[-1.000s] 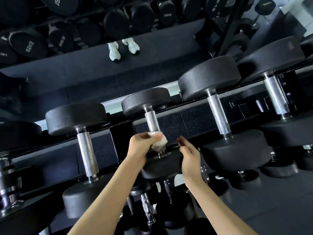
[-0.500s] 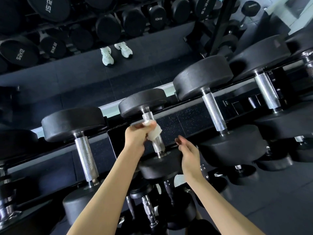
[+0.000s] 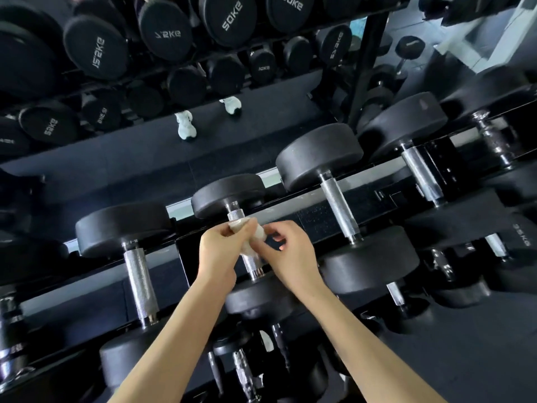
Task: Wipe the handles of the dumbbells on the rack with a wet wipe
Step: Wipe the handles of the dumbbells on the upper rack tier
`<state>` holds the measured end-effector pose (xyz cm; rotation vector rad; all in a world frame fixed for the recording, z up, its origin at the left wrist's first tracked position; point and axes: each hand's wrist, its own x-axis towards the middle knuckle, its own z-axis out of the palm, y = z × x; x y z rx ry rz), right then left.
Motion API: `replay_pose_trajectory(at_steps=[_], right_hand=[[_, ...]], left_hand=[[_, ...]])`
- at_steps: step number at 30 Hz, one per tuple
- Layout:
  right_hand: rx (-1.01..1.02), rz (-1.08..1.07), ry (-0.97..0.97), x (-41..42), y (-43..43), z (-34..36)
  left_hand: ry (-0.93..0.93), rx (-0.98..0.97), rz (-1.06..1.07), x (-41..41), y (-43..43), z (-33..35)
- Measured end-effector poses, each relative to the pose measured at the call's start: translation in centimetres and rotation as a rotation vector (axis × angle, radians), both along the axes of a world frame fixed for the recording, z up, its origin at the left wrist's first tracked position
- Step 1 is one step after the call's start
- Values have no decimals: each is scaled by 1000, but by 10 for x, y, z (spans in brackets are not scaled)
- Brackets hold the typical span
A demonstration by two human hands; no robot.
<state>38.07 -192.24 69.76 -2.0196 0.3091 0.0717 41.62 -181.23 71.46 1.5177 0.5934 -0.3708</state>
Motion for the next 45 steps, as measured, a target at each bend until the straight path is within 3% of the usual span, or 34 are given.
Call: replay_pose_trajectory(at_steps=[3,8,11,15,19,21,24,30,35,40,45], right_hand=[[184,-18,54,4,-23,11],[363,-176,36,1,-107,31],[211,-235,-33,13,-168,26],[-82,-128,-112,53,-201,4],[-242,222,-28,81,-185,-18],[-157,343,64,79,-176,-24],[131,132,123,80,-175,-32],[114,-177,123,93,-165,-46],[43,-184,195,99,-156,-49],[-136,-71,99,87,-157,-49],[-426,31,56,93,-148,-46]], left_hand=[[15,-68,-64,-2,-17,9],[-5,51,-8,-5,-61,18],[-86,177,32,0,-94,21],[-194,401,80,14,-133,27],[-203,514,143,26,-153,35],[-194,576,156,31,-157,39],[-200,616,164,39,-158,41],[-284,744,143,62,-164,42],[-400,879,-25,97,-165,29],[-459,833,-535,129,-155,5],[-538,772,-510,133,-154,-11]])
